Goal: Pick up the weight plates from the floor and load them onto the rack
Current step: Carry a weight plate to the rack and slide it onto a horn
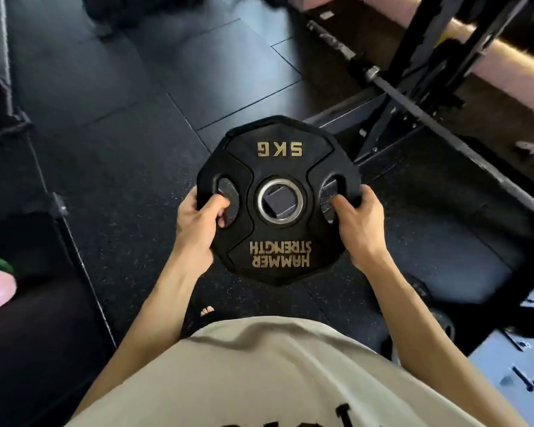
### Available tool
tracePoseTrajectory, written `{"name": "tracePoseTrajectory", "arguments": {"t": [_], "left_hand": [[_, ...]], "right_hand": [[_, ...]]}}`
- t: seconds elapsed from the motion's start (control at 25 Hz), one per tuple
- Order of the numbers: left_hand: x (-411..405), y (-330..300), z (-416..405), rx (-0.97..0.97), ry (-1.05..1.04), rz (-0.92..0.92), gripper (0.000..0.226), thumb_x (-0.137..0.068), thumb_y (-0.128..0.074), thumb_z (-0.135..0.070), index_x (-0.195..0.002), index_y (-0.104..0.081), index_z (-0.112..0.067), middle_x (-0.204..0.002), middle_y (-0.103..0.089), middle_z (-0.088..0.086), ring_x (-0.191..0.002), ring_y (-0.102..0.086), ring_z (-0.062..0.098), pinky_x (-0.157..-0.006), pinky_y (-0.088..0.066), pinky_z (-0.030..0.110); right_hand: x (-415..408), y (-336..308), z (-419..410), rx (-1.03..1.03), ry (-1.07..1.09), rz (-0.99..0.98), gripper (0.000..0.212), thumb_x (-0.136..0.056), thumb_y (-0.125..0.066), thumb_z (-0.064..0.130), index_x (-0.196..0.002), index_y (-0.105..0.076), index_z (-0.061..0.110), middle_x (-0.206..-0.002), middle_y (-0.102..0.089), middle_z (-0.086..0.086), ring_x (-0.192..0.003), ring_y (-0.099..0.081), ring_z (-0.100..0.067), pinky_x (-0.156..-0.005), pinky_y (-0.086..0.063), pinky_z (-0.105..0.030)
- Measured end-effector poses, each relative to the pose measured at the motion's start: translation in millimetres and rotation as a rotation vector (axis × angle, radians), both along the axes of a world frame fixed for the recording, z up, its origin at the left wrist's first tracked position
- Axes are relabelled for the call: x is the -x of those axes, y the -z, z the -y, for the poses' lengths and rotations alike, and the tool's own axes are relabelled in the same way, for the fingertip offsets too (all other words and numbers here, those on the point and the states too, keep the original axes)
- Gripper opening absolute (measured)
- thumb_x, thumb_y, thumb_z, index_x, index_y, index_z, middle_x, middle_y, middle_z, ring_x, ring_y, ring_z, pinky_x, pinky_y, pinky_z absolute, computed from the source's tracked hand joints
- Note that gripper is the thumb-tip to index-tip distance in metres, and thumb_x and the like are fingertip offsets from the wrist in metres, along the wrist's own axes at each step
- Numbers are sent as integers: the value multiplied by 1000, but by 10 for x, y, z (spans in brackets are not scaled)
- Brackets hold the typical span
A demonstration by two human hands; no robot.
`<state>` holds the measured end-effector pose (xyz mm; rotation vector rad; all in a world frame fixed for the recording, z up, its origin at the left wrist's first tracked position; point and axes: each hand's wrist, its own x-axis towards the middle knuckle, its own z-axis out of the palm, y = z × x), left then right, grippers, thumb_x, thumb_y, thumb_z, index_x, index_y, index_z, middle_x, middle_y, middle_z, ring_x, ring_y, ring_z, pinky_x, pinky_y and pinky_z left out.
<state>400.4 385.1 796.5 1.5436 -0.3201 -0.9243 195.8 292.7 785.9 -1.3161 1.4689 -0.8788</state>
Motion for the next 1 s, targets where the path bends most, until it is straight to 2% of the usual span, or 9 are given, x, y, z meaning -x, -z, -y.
{"name": "tracePoseTrajectory", "arguments": {"t": [0.12,0.24,0.32,0.4,0.48,0.56,0.76,0.92,1.0], "left_hand": [[-778,-11,-321,49,-94,-4,25,-86,-55,3,-70,-49,-14,-54,-44,-5,-50,-39,10,-50,-33,23],[-1583,-38,-611,76,-144,7,21,-85,-56,2,-72,-50,-14,-54,-44,-6,-51,-39,12,-53,-33,26],[-2018,-33,-734,84,-164,11,18,-83,-57,0,-73,-51,-14,-55,-45,-5,-52,-39,13,-54,-33,28],[-2376,-38,-757,84,-189,5,18,-83,-58,0,-73,-51,-14,-55,-44,-5,-52,-39,12,-55,-32,29],[-2749,-24,-693,99,-199,-21,15,-78,-60,-6,-71,-51,-15,-56,-44,-5,-53,-39,12,-56,-33,29],[-3098,-4,-564,91,-209,-22,12,-76,-61,-10,-71,-51,-16,-57,-44,-4,-54,-39,12,-56,-34,28],[-3979,44,87,129,-212,5,24,-89,-55,1,-72,-49,-15,-60,-43,-2,-54,-39,10,-55,-35,26],[-4777,-4,807,132,-229,4,20,-87,-57,-1,-73,-50,-15,-63,-43,-1,-56,-39,10,-54,-36,24],[-5135,-21,1129,144,-205,19,16,-85,-58,-5,-74,-51,-15,-63,-44,-2,-56,-40,9,-53,-37,22]], "right_hand": [[-880,0,-104,37,-99,2,7,-87,-60,12,-91,-58,6,-76,-59,3,-63,-52,-4,-51,-40,-13],[-1754,-61,-232,47,-167,4,5,-88,-60,11,-89,-59,7,-75,-59,3,-58,-54,6,-49,-39,-8],[-2232,-54,-254,41,-205,-16,6,-87,-60,12,-89,-59,6,-77,-61,1,-62,-54,1,-55,-42,-14],[-2632,-58,-234,41,-224,-21,9,-86,-60,14,-89,-60,6,-78,-63,-1,-68,-56,-11,-62,-46,-26],[-3038,-47,-125,37,-241,-18,8,-85,-60,13,-88,-59,6,-77,-63,-2,-68,-55,-13,-62,-46,-28],[-3417,-41,42,26,-264,-6,7,-85,-60,13,-88,-59,7,-77,-62,-3,-68,-54,-13,-61,-46,-27],[-4359,32,756,35,-292,27,5,-85,-60,14,-89,-59,10,-79,-62,-1,-71,-57,-15,-65,-49,-32],[-5194,-27,1495,29,-308,34,8,-87,-60,12,-94,-60,9,-79,-63,3,-69,-57,-10,-58,-46,-18],[-5547,-48,1838,14,-313,34,11,-87,-59,12,-98,-61,9,-81,-63,4,-69,-57,-8,-57,-46,-16]]}}
